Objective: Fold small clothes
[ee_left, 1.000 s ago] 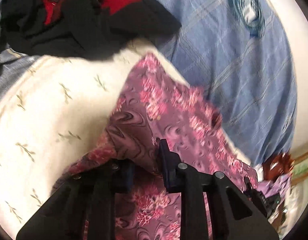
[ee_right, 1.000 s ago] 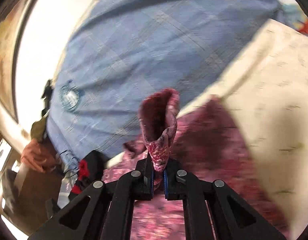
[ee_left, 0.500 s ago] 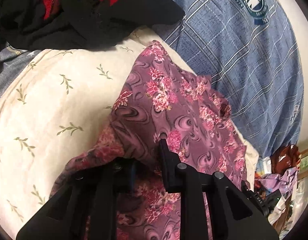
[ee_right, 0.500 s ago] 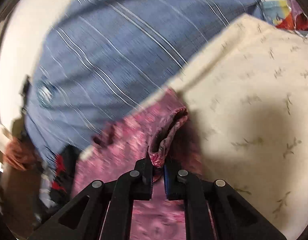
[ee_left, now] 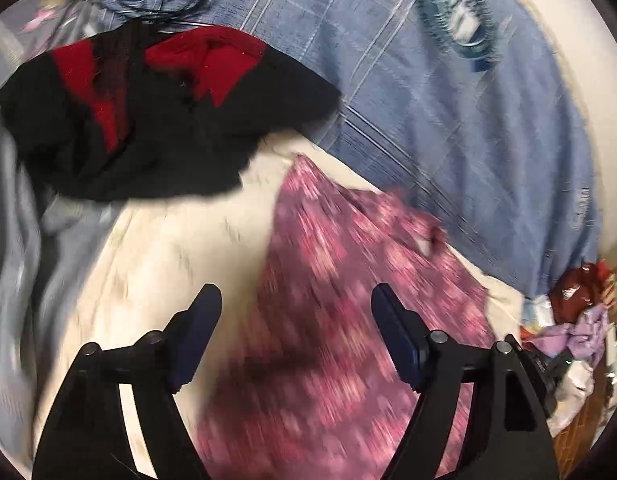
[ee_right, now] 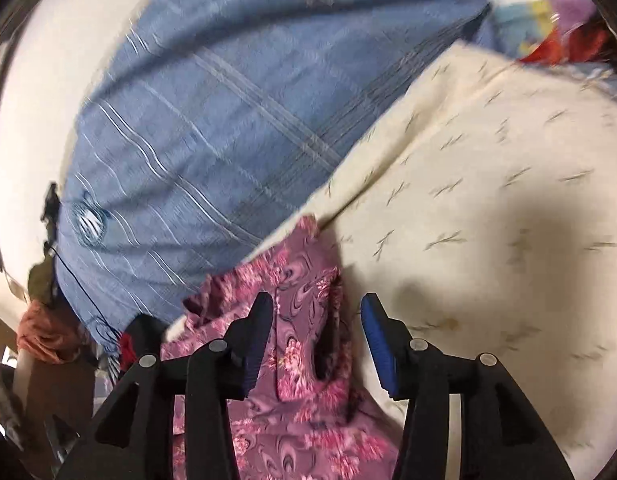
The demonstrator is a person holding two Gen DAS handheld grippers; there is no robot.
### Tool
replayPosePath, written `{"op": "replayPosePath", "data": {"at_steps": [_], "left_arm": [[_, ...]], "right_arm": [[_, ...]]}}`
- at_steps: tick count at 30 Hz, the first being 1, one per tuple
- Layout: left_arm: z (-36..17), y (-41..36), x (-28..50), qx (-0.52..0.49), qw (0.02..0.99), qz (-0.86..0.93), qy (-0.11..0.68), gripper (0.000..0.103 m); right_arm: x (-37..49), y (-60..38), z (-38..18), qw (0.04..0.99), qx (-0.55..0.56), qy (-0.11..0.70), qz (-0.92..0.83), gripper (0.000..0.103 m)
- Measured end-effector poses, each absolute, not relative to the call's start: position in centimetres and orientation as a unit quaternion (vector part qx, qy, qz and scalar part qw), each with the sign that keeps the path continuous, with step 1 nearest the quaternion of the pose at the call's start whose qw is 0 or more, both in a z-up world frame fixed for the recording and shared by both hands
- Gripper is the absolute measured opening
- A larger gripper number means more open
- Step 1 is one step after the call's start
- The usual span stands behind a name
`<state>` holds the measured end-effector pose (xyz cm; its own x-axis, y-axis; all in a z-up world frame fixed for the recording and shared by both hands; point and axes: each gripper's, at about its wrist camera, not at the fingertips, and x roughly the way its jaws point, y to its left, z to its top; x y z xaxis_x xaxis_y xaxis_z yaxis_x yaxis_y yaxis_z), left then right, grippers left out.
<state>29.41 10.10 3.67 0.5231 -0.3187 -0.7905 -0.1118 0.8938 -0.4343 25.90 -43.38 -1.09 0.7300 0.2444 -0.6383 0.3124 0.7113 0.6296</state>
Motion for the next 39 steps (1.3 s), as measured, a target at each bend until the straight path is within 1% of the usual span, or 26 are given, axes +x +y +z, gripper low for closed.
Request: {"op": "replayPosePath", "data": {"at_steps": [2, 3, 4, 5, 6, 7, 9, 10, 13, 14, 15, 16, 19, 20, 21, 23, 26, 27, 28, 29, 30, 31, 33, 37, 39], "left_arm": [[1.7, 10.1, 32.8, -0.217, 0.826, -0.059, 0.517, 0.077], [0.6, 10.0, 34.0, -0.217, 0.813, -0.059, 0.537, 0.076], [-0.4, 9.8, 35.0, -0.224, 0.8, -0.06, 0.554, 0.074], [-1.0, 9.5, 35.5, -0.225, 0.795, -0.066, 0.56, 0.058], [-1.3, 9.2, 35.7, -0.218, 0.796, -0.065, 0.56, 0.043], [-1.5, 8.7, 35.9, -0.2, 0.802, -0.058, 0.56, 0.042], [-2.3, 7.7, 35.9, -0.174, 0.81, -0.038, 0.559, 0.043], [-2.6, 7.4, 35.9, -0.162, 0.814, -0.033, 0.556, 0.043], [-2.3, 6.9, 35.7, -0.122, 0.827, -0.028, 0.548, 0.043], [-2.0, 7.1, 35.5, -0.121, 0.826, -0.029, 0.55, 0.043], [-1.6, 7.5, 35.2, -0.126, 0.825, -0.031, 0.551, 0.042], [-1.0, 8.0, 34.7, -0.13, 0.826, -0.033, 0.547, 0.042], [1.3, 8.2, 32.6, -0.13, 0.837, -0.058, 0.528, 0.042], [1.9, 7.8, 31.7, -0.119, 0.841, -0.068, 0.523, 0.043], [2.2, 7.3, 30.8, -0.106, 0.845, -0.076, 0.518, 0.047], [2.2, 5.8, 29.3, -0.071, 0.853, -0.078, 0.512, 0.05], [0.3, 4.0, 28.5, -0.013, 0.851, -0.07, 0.521, 0.05], [-1.2, 3.6, 28.5, 0.004, 0.841, -0.062, 0.537, 0.052], [-1.9, 3.5, 28.7, 0.004, 0.839, -0.062, 0.541, 0.054], [-2.0, 4.0, 28.6, -0.008, 0.846, -0.063, 0.529, 0.058], [-2.1, 4.4, 28.6, -0.018, 0.845, -0.063, 0.531, 0.062], [-2.3, 5.1, 28.9, -0.041, 0.84, -0.066, 0.537, 0.062], [-2.6, 6.2, 29.3, -0.072, 0.835, -0.072, 0.541, 0.068], [-2.5, 5.6, 29.6, -0.051, 0.841, -0.06, 0.535, 0.073], [-2.3, 6.1, 29.6, -0.073, 0.833, -0.062, 0.545, 0.072]], "right_arm": [[27.6, -42.4, -1.6, 0.855, 0.353, 0.381, -0.025, 0.049], [28.3, -42.0, -1.8, 0.857, 0.341, 0.386, -0.021, 0.043], [29.2, -41.4, -1.9, 0.86, 0.324, 0.394, -0.015, 0.034], [29.7, -40.7, -1.8, 0.865, 0.302, 0.401, -0.01, 0.005], [30.0, -40.1, -1.3, 0.872, 0.279, 0.401, -0.003, 0.004], [30.0, -39.6, -0.4, 0.884, 0.265, 0.385, 0.007, 0.004], [29.5, -39.6, 0.8, 0.897, 0.26, 0.356, 0.008, 0.004], [29.7, -39.8, 0.6, 0.896, 0.259, 0.359, 0.003, 0.004], [31.1, -39.9, -2.4, 0.878, 0.225, 0.422, -0.02, 0.005], [31.0, -39.9, -3.0, 0.875, 0.224, 0.429, -0.017, 0.004], [30.6, -40.1, -2.6, 0.877, 0.229, 0.422, -0.021, 0.006], [30.2, -40.2, -1.6, 0.877, 0.232, 0.421, -0.031, 0.016], [28.0, -39.9, 1.0, 0.893, 0.233, 0.384, -0.02, 0.018], [27.6, -39.6, 1.4, 0.896, 0.234, 0.376, -0.007, 0.019], [26.9, -39.2, 2.0, 0.9, 0.231, 0.37, 0.008, 0.019], [25.7, -37.7, 2.5, 0.907, 0.211, 0.364, 0.033, 0.019], [25.3, -36.3, 0.3, 0.898, 0.197, 0.39, 0.048, 0.019], [25.5, -36.1, -0.6, 0.893, 0.196, 0.404, 0.043, 0.015], [25.5, -36.1, -2.1, 0.886, 0.195, 0.418, 0.035, 0.014], [25.1, -36.2, -2.6, 0.893, 0.199, 0.402, 0.039, 0.012], [24.9, -36.3, -2.6, 0.895, 0.198, 0.397, 0.039, 0.012], [25.1, -36.2, -2.5, 0.897, 0.193, 0.397, 0.034, 0.011], [25.1, -35.7, -2.6, 0.9, 0.179, 0.395, 0.028, 0.012], [25.3, -35.5, -2.5, 0.902, 0.173, 0.396, 0.025, 0.012], [25.3, -35.8, -2.4, 0.898, 0.181, 0.399, 0.029, 0.012]]}}
